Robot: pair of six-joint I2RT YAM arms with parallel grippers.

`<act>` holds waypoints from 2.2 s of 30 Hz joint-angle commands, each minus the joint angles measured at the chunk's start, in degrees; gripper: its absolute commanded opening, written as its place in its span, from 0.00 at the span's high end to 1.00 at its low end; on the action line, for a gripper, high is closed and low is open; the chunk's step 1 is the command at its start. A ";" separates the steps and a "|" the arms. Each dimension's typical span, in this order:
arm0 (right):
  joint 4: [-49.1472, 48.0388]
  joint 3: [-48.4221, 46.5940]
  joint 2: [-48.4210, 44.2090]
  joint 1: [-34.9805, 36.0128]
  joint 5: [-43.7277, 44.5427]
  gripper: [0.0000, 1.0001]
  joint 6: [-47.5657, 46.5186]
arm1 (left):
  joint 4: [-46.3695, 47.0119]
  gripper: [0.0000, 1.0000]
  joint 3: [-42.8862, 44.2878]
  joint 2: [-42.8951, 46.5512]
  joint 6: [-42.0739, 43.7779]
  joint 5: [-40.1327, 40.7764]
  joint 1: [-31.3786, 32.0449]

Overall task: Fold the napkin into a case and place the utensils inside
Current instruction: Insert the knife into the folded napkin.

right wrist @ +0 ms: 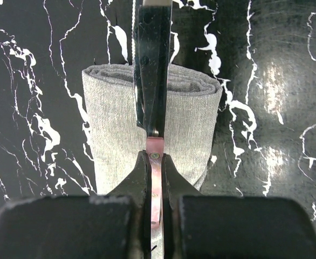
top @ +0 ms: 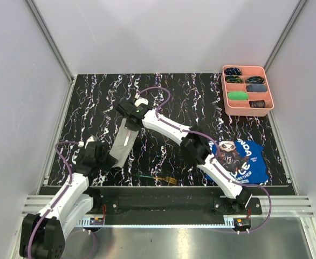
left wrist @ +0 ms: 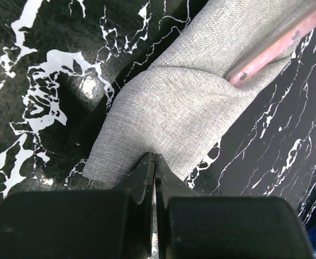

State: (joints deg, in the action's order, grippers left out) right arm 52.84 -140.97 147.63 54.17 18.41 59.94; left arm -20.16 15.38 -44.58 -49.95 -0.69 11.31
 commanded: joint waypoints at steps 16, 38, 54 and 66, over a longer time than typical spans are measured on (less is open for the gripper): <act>-2.13 -3.35 0.64 -0.30 4.52 1.00 -6.33 | -3.30 1.00 -0.34 5.20 -1.63 -6.44 -0.24; 1.48 3.15 -4.63 2.69 2.06 1.00 0.18 | 0.56 1.00 -2.46 1.42 -3.48 -2.65 -0.24; 1.39 8.68 -6.56 4.45 -2.50 1.00 3.60 | 0.21 1.00 -1.84 1.77 -3.31 -2.21 -0.24; -0.72 11.07 -8.85 4.36 -3.57 0.66 0.54 | -0.31 1.00 -1.58 2.04 -3.48 -2.04 -0.24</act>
State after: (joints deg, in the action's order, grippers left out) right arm 50.92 -129.29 143.41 57.67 14.09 63.66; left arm -19.68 13.47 -42.50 -53.87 -5.48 11.29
